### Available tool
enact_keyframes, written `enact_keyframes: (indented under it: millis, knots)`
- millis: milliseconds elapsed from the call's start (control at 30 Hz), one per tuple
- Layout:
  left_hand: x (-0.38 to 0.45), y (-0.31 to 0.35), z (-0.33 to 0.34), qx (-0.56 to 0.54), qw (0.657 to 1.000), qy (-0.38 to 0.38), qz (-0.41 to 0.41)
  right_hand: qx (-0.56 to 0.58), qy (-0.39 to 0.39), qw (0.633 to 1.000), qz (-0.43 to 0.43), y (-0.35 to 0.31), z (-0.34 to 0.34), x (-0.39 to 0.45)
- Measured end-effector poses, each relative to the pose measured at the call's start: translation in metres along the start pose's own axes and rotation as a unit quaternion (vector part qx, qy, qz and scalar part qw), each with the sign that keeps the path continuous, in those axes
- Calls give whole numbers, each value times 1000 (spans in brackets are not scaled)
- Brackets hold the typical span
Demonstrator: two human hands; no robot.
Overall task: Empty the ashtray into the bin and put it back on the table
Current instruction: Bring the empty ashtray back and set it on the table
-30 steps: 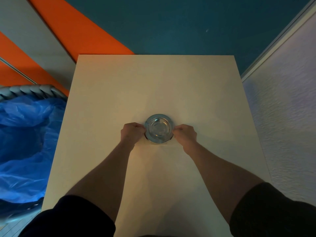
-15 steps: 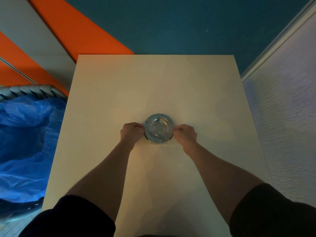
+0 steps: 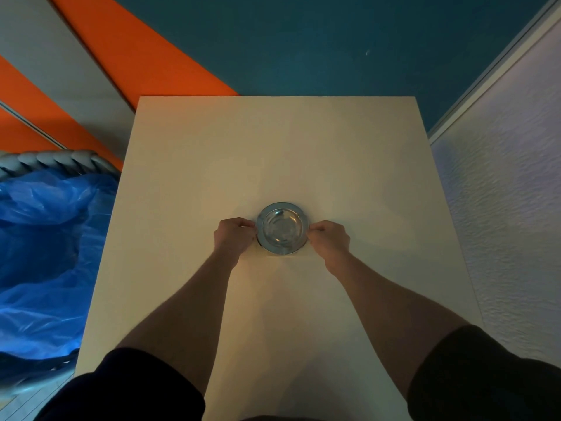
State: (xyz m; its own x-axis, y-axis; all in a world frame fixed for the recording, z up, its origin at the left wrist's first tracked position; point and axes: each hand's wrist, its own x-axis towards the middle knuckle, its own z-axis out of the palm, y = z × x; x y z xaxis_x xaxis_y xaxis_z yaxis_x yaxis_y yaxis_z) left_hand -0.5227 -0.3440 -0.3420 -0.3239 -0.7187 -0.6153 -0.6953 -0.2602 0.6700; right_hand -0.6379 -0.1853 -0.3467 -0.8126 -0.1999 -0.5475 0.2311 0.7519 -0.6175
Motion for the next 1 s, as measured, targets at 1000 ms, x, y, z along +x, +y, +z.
enact_keyframes:
  millis: [1000]
  knots:
    - [-12, -50, -25, 469, 838, -2, 280, -395, -63, 891, -216, 38, -5, -17]
